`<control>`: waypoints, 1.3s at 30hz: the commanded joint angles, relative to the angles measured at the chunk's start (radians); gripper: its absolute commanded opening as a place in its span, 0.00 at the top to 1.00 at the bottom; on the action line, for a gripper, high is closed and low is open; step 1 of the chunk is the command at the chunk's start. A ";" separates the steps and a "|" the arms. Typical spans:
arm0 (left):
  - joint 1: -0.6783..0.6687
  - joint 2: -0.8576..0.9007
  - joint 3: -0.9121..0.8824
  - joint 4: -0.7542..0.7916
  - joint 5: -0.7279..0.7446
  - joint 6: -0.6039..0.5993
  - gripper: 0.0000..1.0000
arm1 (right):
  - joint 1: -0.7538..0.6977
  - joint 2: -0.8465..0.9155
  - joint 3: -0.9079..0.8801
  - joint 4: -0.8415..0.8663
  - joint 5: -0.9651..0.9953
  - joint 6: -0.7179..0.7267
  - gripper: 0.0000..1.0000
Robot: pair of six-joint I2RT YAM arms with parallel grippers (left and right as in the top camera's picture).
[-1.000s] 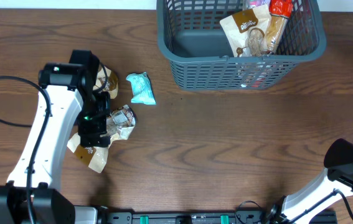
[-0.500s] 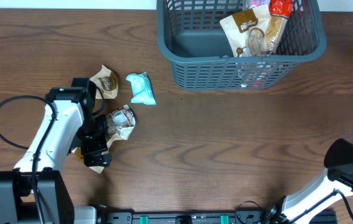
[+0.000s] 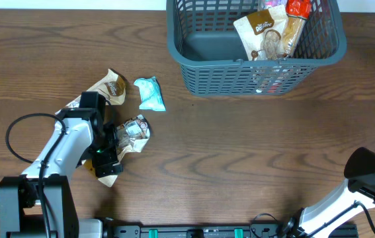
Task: Pack container
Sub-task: 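Reach the left gripper down to the clear-windowed snack bag, then close the left gripper on the clear-windowed snack bag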
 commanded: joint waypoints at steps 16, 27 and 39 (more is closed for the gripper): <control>-0.001 0.007 -0.070 0.147 -0.059 0.019 0.02 | -0.014 -0.002 -0.004 0.000 0.015 -0.033 0.01; -0.005 0.007 -0.133 0.208 -0.081 0.030 0.01 | -0.014 -0.002 -0.004 0.000 0.014 -0.035 0.01; -0.005 0.007 -0.133 0.187 -0.090 0.125 0.01 | -0.014 -0.002 -0.004 0.019 0.119 -0.034 0.01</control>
